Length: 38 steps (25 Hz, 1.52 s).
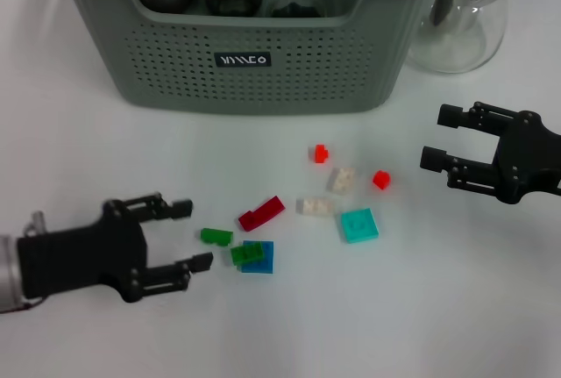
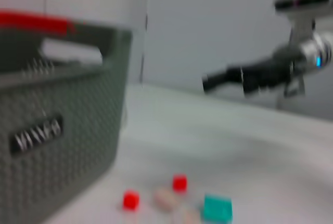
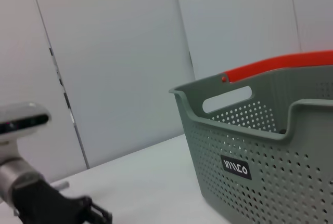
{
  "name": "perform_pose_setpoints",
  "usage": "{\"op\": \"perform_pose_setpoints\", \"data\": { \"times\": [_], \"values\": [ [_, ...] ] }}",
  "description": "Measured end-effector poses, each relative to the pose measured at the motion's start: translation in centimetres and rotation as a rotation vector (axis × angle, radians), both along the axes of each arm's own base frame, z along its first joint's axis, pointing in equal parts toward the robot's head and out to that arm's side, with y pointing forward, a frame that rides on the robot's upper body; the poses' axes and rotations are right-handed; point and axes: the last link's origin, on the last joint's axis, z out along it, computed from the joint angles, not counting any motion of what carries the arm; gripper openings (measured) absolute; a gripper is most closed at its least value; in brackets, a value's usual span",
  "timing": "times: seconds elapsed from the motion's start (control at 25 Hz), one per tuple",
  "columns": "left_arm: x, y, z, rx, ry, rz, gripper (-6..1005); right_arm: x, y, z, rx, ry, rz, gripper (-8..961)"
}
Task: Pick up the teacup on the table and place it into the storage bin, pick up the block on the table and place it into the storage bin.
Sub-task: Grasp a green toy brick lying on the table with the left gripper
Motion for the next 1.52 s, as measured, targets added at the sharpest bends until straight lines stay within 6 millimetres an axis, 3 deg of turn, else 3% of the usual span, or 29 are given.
{"op": "perform_pose_setpoints", "data": {
  "times": [0.24, 0.64, 0.88, 1.28, 1.52],
  "values": [
    [-1.3, 0.6, -2.5, 0.055, 0.082, 0.024, 719, -0.1, 0.1, -0.1, -0.002, -0.002, 0.0, 764],
    [-1.4, 0.6, -3.7, 0.145, 0.125, -0.063, 717, 0.0, 0.0, -0.2, -0.003, 0.0, -0.001, 765],
    [-1.6, 0.8, -4.8, 0.159, 0.154, -0.067, 565, 0.0, -0.1, -0.1, -0.003, 0.004, -0.002, 764],
    [-1.6, 1.5, -4.5, 0.266, 0.146, -0.048, 566, 0.2, -0.3, -0.1, -0.002, 0.005, -0.008, 765],
    [-1.4, 1.1, -4.8, 0.239, 0.142, -0.067, 565, 0.2, -0.4, -0.1, -0.002, 0.005, -0.009, 765]
  ]
}}
